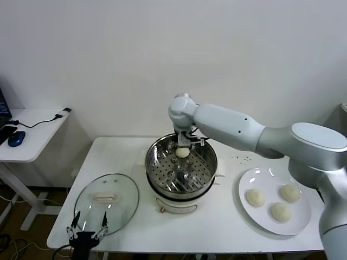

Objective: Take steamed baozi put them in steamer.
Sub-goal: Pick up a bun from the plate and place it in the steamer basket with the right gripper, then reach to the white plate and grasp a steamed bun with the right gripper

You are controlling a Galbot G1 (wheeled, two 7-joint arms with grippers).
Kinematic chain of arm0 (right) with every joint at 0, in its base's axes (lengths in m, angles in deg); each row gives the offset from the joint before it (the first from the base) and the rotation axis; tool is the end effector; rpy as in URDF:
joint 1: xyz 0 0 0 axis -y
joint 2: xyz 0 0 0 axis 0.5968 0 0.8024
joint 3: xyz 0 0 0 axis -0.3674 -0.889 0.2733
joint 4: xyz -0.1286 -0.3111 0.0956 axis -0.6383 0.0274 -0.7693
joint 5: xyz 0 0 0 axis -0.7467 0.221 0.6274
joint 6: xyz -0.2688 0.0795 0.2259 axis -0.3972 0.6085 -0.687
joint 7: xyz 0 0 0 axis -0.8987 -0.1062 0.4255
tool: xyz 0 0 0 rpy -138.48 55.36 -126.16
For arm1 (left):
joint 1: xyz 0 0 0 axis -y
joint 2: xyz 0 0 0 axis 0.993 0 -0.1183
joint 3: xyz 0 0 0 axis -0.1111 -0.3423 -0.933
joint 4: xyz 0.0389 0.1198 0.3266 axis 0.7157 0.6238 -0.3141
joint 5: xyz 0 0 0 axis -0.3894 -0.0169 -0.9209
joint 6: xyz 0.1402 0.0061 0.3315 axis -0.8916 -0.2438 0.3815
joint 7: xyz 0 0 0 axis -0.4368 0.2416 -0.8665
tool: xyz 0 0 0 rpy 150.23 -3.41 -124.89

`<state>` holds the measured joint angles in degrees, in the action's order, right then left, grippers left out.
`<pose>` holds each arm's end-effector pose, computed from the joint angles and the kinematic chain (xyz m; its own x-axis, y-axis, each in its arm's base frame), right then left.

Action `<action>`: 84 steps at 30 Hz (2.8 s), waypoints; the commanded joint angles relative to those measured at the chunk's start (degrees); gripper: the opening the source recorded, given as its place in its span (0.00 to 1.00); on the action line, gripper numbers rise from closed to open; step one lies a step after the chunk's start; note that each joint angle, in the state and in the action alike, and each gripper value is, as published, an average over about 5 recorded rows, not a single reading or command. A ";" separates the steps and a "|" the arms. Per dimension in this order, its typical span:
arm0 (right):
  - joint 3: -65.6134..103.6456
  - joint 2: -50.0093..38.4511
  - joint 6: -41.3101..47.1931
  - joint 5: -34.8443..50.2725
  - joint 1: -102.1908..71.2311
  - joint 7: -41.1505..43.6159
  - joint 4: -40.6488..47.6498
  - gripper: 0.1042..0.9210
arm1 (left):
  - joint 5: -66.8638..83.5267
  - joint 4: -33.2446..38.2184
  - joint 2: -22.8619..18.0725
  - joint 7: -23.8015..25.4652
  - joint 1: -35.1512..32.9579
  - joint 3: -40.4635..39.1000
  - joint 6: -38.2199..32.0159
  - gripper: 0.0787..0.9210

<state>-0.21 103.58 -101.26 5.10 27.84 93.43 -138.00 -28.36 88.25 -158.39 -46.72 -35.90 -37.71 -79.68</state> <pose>0.5672 0.1874 -0.1083 -0.2754 0.0388 0.9606 -0.0097 -0.9992 0.0376 0.0985 0.0673 -0.3735 -0.9605 -0.1398 0.2407 -0.0898 0.9741 0.2075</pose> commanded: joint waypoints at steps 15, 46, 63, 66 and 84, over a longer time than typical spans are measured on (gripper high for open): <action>1.78 -3.75 0.59 6.89 3.65 1.31 -3.30 0.88 | 0.08 -0.58 -0.02 -0.22 -0.15 -0.20 -0.12 0.88; -14.59 -53.09 55.20 49.54 1.51 -8.15 -23.37 0.88 | -0.10 0.91 0.13 -0.38 -1.26 -0.98 -0.45 0.88; 2.92 -45.46 51.88 39.14 -19.04 -8.76 -11.55 0.88 | 0.25 0.60 -0.01 -0.54 -2.15 -0.45 -0.50 0.88; 3.69 -43.92 51.70 38.71 -19.48 -8.96 -9.91 0.88 | 0.19 0.35 -0.11 -0.54 -2.07 -0.48 -0.51 0.88; 5.17 -39.40 50.62 37.95 -20.44 -8.43 -6.15 0.76 | -0.06 -0.73 -0.32 -0.55 -1.87 -0.46 -0.74 0.88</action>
<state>3.68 62.91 -50.64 43.61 8.98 84.88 -145.66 -28.42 87.59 -158.69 -47.29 -37.78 -38.18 -80.44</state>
